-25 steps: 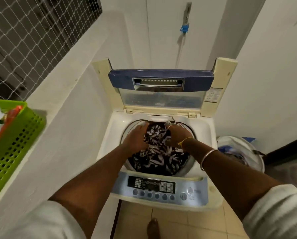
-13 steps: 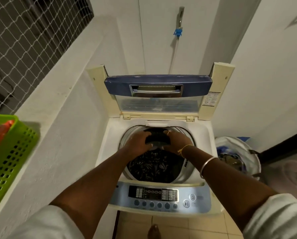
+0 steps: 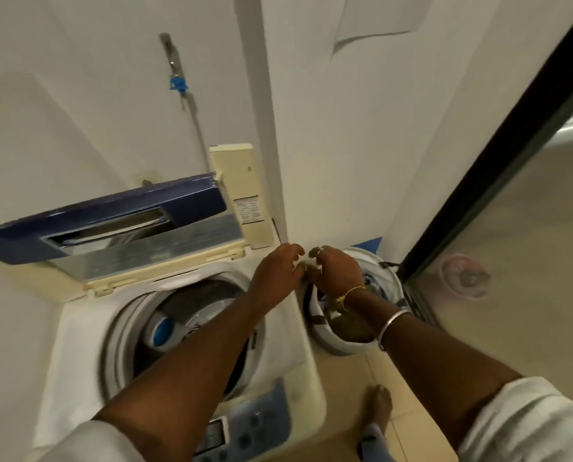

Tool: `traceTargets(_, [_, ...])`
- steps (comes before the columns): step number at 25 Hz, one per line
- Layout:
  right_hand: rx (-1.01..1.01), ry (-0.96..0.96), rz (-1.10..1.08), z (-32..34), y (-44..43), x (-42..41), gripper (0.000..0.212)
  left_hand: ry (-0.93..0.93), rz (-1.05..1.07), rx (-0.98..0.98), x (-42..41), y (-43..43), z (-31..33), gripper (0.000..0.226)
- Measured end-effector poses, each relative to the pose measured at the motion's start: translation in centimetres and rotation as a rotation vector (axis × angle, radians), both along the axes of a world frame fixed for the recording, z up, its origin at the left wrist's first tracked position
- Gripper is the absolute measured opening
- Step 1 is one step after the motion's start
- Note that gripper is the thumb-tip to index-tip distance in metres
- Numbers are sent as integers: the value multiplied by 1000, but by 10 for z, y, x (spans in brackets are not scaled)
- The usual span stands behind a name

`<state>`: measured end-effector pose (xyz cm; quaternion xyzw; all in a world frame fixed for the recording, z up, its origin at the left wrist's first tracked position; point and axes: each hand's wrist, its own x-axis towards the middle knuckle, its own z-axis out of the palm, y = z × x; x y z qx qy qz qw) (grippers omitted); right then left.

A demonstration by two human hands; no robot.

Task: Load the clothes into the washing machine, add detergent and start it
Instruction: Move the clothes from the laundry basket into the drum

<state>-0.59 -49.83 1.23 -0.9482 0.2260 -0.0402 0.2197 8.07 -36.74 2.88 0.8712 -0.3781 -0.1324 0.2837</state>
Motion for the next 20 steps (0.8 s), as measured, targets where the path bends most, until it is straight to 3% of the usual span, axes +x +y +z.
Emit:
traceTargets(7, [61, 123, 14, -82, -160, -37, 41, 93, -60, 204, -18, -146, -89, 34])
traceTargets(14, [147, 293, 120, -180, -236, -34, 40, 247, -62, 381, -9, -201, -189, 46])
traceTargets(18, [229, 417, 155, -274, -250, -29, 57, 387, -89, 424, -2, -216, -275, 45])
traceTargets(20, [268, 517, 167, -325, -254, -28, 69, 465, -85, 411, -1, -219, -322, 59])
